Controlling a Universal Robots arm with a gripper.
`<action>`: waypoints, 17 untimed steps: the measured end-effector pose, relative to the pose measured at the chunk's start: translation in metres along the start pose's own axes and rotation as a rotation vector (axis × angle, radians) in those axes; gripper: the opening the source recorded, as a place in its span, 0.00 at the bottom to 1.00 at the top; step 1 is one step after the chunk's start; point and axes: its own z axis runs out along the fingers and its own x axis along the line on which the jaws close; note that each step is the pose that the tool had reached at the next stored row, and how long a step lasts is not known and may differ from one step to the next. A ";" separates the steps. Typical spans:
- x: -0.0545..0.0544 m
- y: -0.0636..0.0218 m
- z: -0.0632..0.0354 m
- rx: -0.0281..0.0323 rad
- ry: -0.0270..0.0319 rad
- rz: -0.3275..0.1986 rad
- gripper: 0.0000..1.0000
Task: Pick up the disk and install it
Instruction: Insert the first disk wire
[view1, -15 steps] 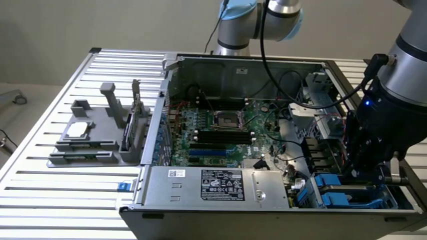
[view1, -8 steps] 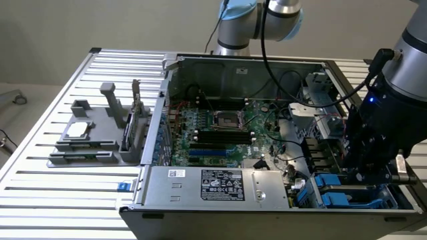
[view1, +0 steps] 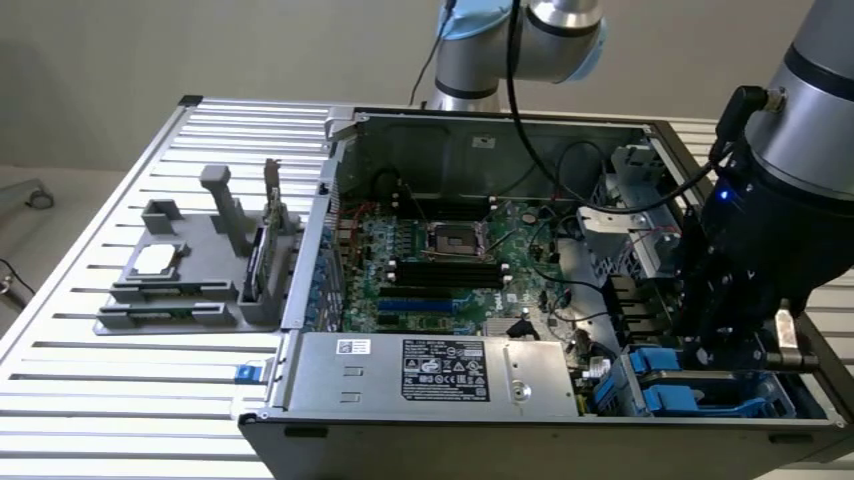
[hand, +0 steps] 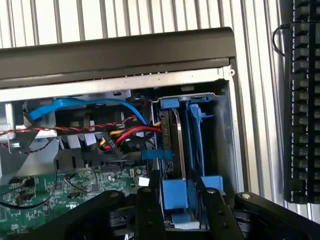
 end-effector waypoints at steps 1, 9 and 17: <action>-0.001 -0.0031 -0.0004 0.0000 0.0000 0.000 0.36; -0.004 -0.0104 -0.0043 0.0000 0.0010 0.000 0.11; -0.004 -0.0105 -0.0043 0.0001 0.0011 0.000 0.11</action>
